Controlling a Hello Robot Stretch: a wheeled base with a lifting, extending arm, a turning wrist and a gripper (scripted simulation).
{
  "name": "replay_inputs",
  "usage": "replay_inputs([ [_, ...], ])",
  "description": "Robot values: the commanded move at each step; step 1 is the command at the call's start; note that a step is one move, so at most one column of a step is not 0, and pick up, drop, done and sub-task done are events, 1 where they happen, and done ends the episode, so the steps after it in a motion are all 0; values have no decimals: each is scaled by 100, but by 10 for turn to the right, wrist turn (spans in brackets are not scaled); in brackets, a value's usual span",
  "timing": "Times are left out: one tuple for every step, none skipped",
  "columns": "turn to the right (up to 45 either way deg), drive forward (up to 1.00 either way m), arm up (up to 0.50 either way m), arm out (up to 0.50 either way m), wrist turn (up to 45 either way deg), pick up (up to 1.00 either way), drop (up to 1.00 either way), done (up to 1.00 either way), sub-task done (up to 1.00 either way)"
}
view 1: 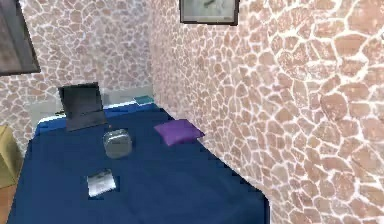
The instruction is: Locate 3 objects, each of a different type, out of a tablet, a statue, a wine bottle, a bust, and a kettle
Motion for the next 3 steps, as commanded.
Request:
replay_inputs([
  [450, 0, 0, 0, 0, 0, 0, 0, 0],
  [450, 0, 0, 0, 0, 0, 0, 0, 0],
  [450, 0, 0, 0, 0, 0, 0, 0, 0],
])
